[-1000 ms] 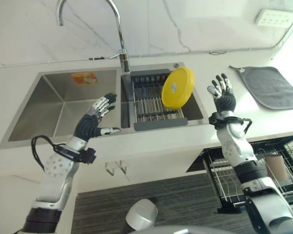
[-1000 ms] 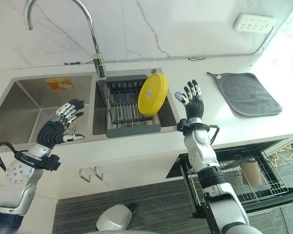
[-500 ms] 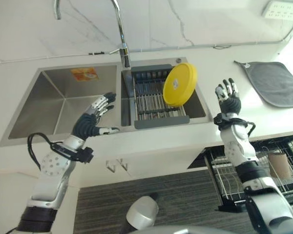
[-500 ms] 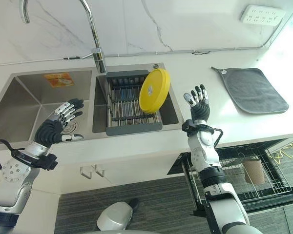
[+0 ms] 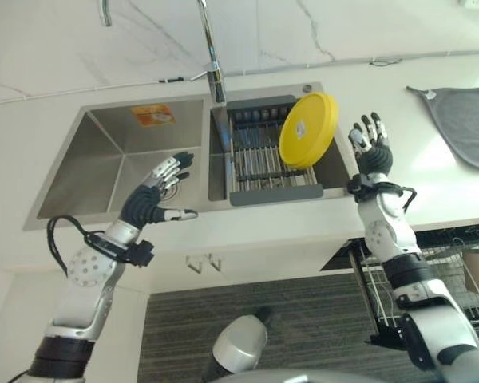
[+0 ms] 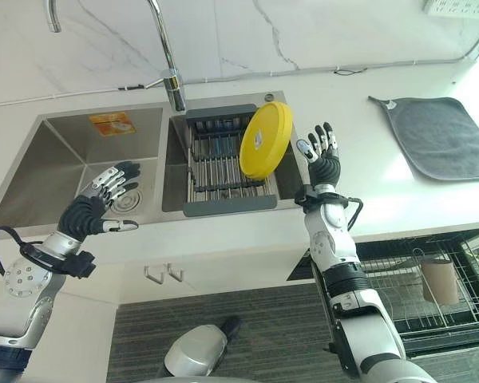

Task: Place the dishes in the dishwasher.

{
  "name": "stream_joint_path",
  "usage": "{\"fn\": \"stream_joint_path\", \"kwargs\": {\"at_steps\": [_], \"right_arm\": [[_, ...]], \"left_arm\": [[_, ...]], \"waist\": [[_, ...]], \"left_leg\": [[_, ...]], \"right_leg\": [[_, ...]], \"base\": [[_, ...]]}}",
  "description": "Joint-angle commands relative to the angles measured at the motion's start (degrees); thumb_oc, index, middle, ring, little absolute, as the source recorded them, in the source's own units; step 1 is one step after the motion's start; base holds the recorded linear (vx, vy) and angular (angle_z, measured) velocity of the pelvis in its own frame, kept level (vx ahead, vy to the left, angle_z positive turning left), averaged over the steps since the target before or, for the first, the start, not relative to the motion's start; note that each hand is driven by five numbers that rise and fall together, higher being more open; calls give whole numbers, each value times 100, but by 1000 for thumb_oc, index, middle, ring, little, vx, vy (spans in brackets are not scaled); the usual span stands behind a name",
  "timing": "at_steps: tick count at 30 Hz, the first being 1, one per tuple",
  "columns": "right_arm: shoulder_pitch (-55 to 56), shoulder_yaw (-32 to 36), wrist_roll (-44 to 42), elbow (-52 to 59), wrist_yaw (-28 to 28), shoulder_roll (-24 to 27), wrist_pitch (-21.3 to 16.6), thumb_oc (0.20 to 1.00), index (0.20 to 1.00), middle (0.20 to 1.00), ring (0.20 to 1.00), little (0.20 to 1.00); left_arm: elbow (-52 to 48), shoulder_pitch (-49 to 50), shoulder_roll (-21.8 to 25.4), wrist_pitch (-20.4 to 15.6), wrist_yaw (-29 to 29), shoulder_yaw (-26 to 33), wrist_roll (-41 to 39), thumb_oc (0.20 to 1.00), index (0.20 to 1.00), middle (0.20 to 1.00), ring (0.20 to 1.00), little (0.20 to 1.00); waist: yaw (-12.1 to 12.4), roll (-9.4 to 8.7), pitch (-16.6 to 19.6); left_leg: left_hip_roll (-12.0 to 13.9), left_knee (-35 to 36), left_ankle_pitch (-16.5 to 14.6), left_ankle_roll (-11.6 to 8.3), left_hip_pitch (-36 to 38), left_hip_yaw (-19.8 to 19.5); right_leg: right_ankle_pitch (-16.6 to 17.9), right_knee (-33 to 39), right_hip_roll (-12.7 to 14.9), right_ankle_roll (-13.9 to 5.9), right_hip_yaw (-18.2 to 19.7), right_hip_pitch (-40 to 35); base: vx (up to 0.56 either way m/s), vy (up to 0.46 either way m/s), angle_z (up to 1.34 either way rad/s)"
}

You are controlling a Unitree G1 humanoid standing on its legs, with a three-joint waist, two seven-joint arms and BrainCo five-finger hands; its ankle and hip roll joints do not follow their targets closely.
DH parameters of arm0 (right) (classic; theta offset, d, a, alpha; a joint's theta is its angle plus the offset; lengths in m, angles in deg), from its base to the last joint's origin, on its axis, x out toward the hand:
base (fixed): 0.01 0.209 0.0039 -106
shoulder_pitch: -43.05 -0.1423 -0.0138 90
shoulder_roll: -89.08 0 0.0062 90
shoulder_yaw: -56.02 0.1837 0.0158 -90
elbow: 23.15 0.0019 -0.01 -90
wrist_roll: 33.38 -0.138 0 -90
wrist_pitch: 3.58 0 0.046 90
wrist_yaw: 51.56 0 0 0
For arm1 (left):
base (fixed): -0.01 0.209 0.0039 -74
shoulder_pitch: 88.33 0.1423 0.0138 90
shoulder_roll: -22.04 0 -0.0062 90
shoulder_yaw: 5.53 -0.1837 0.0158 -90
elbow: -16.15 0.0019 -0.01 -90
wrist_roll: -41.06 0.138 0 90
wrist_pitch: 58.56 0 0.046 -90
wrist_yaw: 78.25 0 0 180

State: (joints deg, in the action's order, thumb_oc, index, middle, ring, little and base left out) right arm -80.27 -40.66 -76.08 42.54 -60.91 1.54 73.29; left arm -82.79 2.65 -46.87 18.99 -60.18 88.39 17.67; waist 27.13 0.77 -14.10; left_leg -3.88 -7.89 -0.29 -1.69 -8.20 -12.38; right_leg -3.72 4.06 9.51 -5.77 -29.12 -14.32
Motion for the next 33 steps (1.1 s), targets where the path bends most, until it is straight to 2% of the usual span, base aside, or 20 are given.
{"fn": "stream_joint_path", "kwargs": {"at_steps": [1, 14, 23, 27, 33], "right_arm": [[-318, -277, 210, 97, 44, 71, -214, 1000, 1000, 1000, 1000, 1000], [-629, -266, 167, -63, 138, 213, -316, 1000, 1000, 1000, 1000, 1000], [-724, -355, 68, -27, 294, 170, -169, 1000, 1000, 1000, 1000, 1000], [-830, -367, -20, -129, 368, 195, -152, 1000, 1000, 1000, 1000, 1000], [-890, -311, -15, -241, 413, 229, -121, 1000, 1000, 1000, 1000, 1000]], "left_arm": [[-233, -74, 370, -214, -203, -393, 135, 1000, 1000, 1000, 1000, 1000], [-141, -338, 412, -312, -498, -485, 72, 1000, 1000, 1000, 1000, 1000], [-138, -361, 404, -291, -265, -526, 45, 1000, 1000, 1000, 1000, 1000], [-108, -377, 430, -393, -314, -552, 32, 1000, 1000, 1000, 1000, 1000], [-195, -443, 462, -316, -323, -518, 7, 1000, 1000, 1000, 1000, 1000]], "waist": [[31, 25, 492], [-35, 90, 231], [-3, 105, 263], [15, 151, 261], [49, 154, 235]], "left_leg": [[786, 860, 606, -261, 12, -170], [767, 859, 708, -270, -222, -150], [768, 885, 724, -278, -198, -181], [755, 911, 758, -284, -237, -209], [726, 869, 761, -288, -292, -250]], "right_leg": [[773, 64, 868, -628, -55, 134], [822, 36, 892, -583, 26, 378], [818, 35, 902, -590, -27, 332], [820, 40, 916, -601, -42, 333], [834, 22, 943, -604, -98, 326]], "base": [[-69, -30, 6], [-43, -5, 0], [0, 0, 0], [5, 38, 1], [0, 26, 7]]}}
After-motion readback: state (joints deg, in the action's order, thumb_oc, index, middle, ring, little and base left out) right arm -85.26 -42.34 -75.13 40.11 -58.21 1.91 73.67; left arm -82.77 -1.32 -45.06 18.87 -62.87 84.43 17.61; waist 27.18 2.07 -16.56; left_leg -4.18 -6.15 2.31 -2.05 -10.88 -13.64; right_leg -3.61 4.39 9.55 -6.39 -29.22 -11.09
